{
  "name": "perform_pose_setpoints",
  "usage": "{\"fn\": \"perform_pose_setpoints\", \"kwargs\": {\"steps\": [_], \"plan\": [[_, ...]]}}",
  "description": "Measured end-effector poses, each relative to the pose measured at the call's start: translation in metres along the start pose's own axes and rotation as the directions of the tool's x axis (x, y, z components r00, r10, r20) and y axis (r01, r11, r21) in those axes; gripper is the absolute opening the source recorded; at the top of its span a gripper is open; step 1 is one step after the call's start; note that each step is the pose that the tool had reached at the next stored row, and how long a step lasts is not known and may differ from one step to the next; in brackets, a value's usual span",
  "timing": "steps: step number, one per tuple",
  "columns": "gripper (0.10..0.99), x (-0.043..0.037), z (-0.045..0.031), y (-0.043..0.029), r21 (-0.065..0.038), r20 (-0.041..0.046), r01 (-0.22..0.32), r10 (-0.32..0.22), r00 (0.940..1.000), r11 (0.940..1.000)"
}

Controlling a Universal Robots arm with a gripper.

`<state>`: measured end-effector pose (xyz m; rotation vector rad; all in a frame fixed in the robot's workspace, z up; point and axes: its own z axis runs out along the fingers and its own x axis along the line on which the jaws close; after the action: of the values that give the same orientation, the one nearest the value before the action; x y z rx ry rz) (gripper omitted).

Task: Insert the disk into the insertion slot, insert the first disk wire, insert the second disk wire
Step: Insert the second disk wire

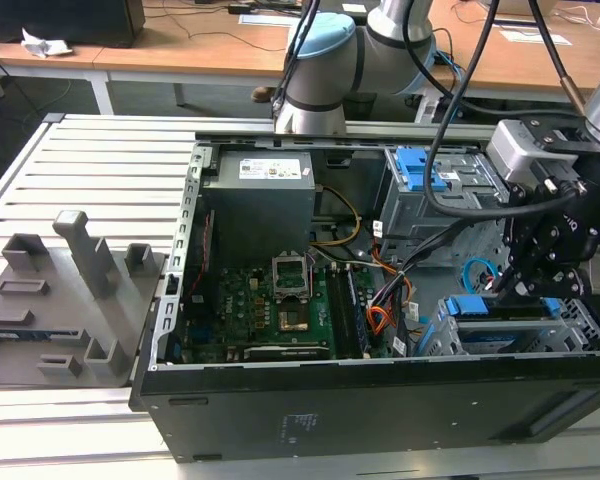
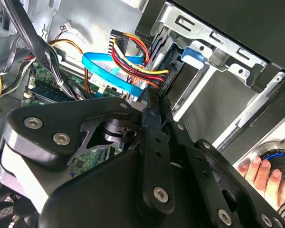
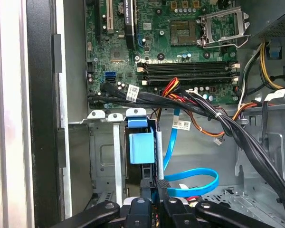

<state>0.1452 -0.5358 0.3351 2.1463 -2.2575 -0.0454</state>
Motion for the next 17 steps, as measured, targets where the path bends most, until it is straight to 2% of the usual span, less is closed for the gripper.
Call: {"fn": "perform_pose_setpoints", "kwargs": {"steps": [4, 5, 6, 9, 10, 11, 13, 15, 16, 17], "plan": [[0.161, 0.0, 0.0003, -0.0001, 0.0, 0.0, 0.0, 0.0, 1.0, 1.0], [0.173, -0.0001, 0.0013, -0.0002, 0.0, 0.0022, 0.0, 0.0, 1.0, 1.0], [0.235, -0.0001, 0.0011, -0.0002, 0.0, 0.0014, 0.0, 0.0, 1.0, 1.0], [0.235, 0.0, -0.0018, -0.0001, 0.0, 0.0005, 0.0, 0.0, 1.0, 1.0], [0.235, 0.0, -0.0057, 0.0001, 0.0, 0.0008, 0.0, 0.0, 1.0, 1.0], [0.235, -0.0001, -0.0135, 0.0004, 0.0, 0.0003, 0.0, 0.0, 1.0, 1.0], [0.235, -0.0003, -0.0242, 0.0009, 0.0, 0.0002, 0.0, 0.0, 1.0, 1.0], [0.235, -0.0012, -0.0419, 0.0016, 0.0, 0.0002, 0.0, 0.0, 1.0, 1.0], [0.235, -0.0035, -0.0431, 0.0018, 0.0, -0.0002, 0.0, 0.0, 1.0, 1.0], [0.157, -0.0048, -0.0432, 0.0018, 0.0, -0.0007, 0.0, 0.0, 1.0, 1.0]]}}
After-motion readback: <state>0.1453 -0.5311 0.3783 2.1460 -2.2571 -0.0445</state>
